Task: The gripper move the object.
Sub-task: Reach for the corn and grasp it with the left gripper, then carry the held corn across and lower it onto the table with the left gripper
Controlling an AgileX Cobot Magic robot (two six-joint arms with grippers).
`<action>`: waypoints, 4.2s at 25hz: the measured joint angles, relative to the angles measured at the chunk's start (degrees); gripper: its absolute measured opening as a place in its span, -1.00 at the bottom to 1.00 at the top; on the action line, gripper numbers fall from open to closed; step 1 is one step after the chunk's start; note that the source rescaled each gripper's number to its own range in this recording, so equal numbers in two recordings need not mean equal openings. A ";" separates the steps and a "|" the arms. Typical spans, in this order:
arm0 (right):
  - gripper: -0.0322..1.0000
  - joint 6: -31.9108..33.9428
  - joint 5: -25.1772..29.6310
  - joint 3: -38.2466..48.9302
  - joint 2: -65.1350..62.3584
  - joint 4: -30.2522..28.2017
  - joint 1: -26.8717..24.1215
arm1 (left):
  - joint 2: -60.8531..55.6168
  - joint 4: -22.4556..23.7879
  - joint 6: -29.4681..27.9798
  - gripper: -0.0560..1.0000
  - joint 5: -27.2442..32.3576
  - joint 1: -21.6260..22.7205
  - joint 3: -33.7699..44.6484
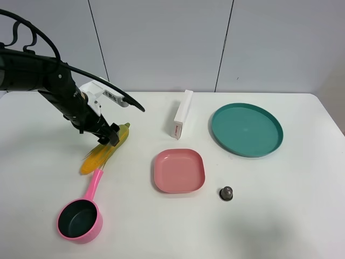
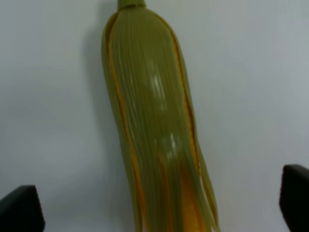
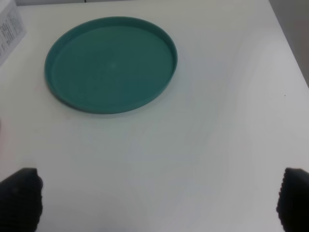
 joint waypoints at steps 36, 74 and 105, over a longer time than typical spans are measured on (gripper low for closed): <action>1.00 0.00 0.00 0.00 0.00 0.00 0.00 | 12.68 0.37 0.17 -0.85 -10.78 0.00 -0.05; 1.00 0.00 0.00 0.00 0.00 0.00 0.00 | 11.54 -23.34 -27.94 -0.84 14.95 -28.79 -34.97; 1.00 0.00 0.00 0.00 0.00 0.00 0.00 | 29.30 -30.92 -28.79 -0.84 -6.98 -37.21 -34.97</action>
